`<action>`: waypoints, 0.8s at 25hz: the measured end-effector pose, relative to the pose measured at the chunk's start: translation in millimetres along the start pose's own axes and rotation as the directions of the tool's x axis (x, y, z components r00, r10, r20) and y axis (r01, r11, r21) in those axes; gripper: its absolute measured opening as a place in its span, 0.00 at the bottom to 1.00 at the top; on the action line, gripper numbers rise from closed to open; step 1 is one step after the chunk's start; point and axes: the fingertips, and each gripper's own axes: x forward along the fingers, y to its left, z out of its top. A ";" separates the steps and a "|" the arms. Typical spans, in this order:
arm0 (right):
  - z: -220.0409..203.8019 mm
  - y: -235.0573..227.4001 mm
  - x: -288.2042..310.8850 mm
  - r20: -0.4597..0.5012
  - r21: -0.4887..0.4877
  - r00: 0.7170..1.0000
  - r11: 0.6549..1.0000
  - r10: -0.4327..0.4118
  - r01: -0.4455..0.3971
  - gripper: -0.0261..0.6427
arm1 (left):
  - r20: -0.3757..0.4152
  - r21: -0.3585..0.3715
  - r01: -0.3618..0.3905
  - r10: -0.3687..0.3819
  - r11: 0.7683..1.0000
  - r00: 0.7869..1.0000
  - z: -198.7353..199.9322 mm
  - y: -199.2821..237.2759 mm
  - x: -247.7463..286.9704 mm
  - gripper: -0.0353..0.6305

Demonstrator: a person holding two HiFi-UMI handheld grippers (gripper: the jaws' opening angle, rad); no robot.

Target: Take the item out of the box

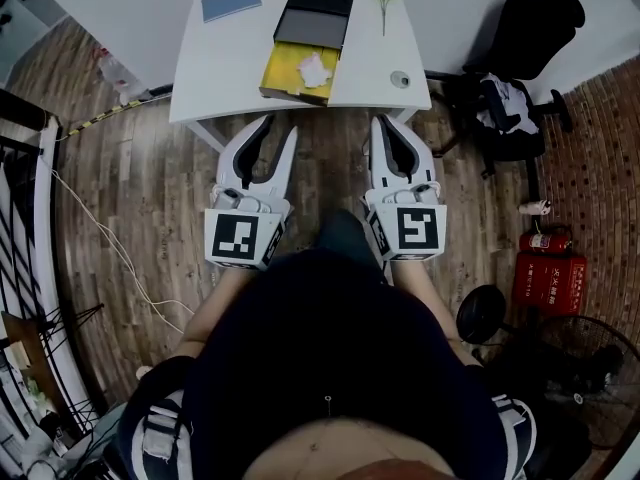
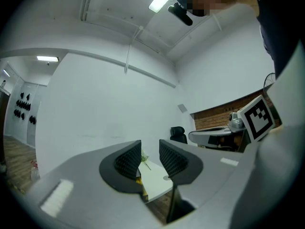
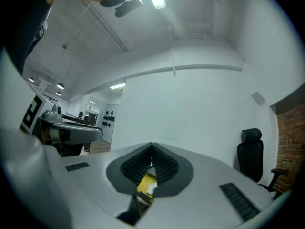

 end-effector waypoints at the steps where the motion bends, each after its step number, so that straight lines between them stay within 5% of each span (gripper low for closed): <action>1: 0.1 0.6 2.0 0.000 -0.001 1.000 1.000 0.002 -0.002 0.06 | 0.002 0.006 0.002 -0.002 1.000 1.000 -0.7 1.0 0.0 0.24; 11: -5.1 -4.5 35.0 0.023 -0.018 0.998 0.999 0.052 -0.051 0.06 | 0.034 -0.018 -0.045 0.045 0.999 0.998 -7.4 18.1 24.1 0.24; 20: -12.8 -39.4 125.6 0.012 -0.021 0.989 0.988 0.150 -0.150 0.06 | 0.035 -0.052 -0.110 0.112 0.993 0.993 -17.5 54.9 95.5 0.24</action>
